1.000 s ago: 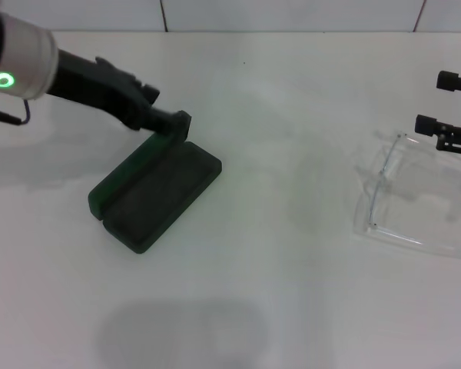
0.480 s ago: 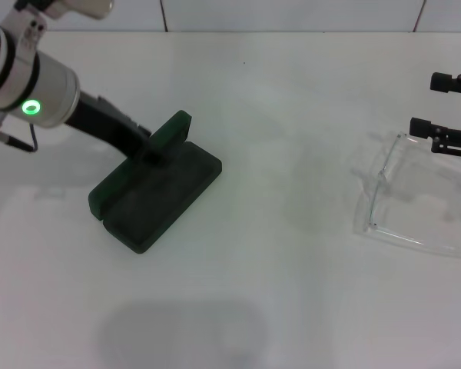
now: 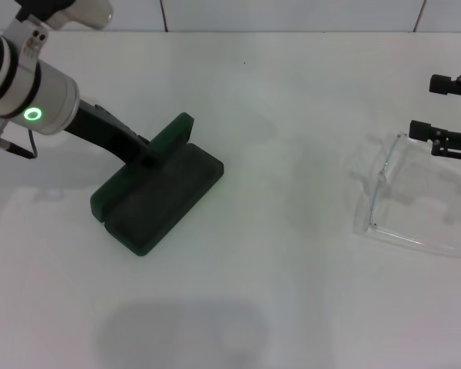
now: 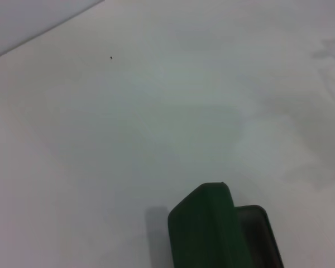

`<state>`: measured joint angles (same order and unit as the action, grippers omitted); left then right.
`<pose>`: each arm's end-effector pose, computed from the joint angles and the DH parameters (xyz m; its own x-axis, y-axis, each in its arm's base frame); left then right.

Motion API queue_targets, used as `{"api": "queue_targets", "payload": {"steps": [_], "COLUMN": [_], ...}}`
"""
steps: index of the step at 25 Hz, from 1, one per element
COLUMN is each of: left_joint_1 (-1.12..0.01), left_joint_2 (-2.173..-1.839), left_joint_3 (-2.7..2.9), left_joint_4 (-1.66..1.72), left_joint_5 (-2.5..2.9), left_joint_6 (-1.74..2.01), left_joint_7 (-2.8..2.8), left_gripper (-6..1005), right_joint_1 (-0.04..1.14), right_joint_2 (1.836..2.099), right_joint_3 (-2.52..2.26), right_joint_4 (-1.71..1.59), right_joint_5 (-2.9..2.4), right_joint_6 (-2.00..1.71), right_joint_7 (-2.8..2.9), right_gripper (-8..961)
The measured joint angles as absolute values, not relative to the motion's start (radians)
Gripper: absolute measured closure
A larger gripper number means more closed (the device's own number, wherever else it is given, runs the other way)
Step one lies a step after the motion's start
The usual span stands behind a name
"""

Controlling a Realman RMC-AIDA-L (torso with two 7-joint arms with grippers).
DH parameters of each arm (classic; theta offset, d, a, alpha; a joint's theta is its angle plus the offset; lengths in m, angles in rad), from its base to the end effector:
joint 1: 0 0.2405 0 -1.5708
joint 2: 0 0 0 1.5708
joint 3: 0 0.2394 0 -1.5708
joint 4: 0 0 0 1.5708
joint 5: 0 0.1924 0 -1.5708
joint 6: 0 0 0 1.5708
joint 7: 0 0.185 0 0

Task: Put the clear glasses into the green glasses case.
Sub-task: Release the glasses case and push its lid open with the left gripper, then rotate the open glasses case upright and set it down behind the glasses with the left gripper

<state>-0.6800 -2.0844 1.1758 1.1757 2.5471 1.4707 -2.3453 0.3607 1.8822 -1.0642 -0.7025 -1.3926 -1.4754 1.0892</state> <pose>-0.1922 0.3678 -0.0235 0.7886 0.6077 -0.0940 0.5325 -0.7513 -0.3897 0.2335 0.3322 0.0478 0.8353 0.0247 -0.5493 -0.2620 -0.8604 -0.4372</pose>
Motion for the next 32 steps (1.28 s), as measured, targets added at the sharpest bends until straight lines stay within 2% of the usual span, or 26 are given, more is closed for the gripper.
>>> {"api": "queue_targets", "payload": {"steps": [1, 6, 11, 25, 32], "left_joint_1": [-0.678, -0.671, -0.655, -0.651, -0.655], "left_joint_2": [-2.085, -2.085, -2.086, -2.089, -2.091], "left_joint_3": [1.179, 1.235, 1.321, 1.579, 1.718], "left_joint_4": [1.177, 1.194, 1.249, 1.414, 1.417], "left_joint_5": [2.547, 2.545, 2.538, 2.486, 2.522], "left_joint_6": [1.471, 1.469, 1.471, 1.413, 1.253], "left_joint_7": [-2.344, -2.34, -2.331, -2.277, -2.268], "left_gripper": [457, 658, 720, 797, 796], "right_joint_1": [0.36, 0.353, 0.343, 0.258, 0.218], "right_joint_2": [1.882, 1.883, 1.885, 1.884, 1.893], "right_joint_3": [-1.064, -1.039, -0.983, -0.829, -0.793], "right_joint_4": [-0.703, -0.707, -0.706, -0.712, -0.713], "right_joint_5": [-1.392, -1.391, -1.393, -1.397, -1.407], "right_joint_6": [-1.476, -1.49, -1.525, -1.63, -1.671], "right_joint_7": [1.089, 1.089, 1.089, 1.083, 1.08], "right_gripper": [187, 186, 187, 186, 187]}}
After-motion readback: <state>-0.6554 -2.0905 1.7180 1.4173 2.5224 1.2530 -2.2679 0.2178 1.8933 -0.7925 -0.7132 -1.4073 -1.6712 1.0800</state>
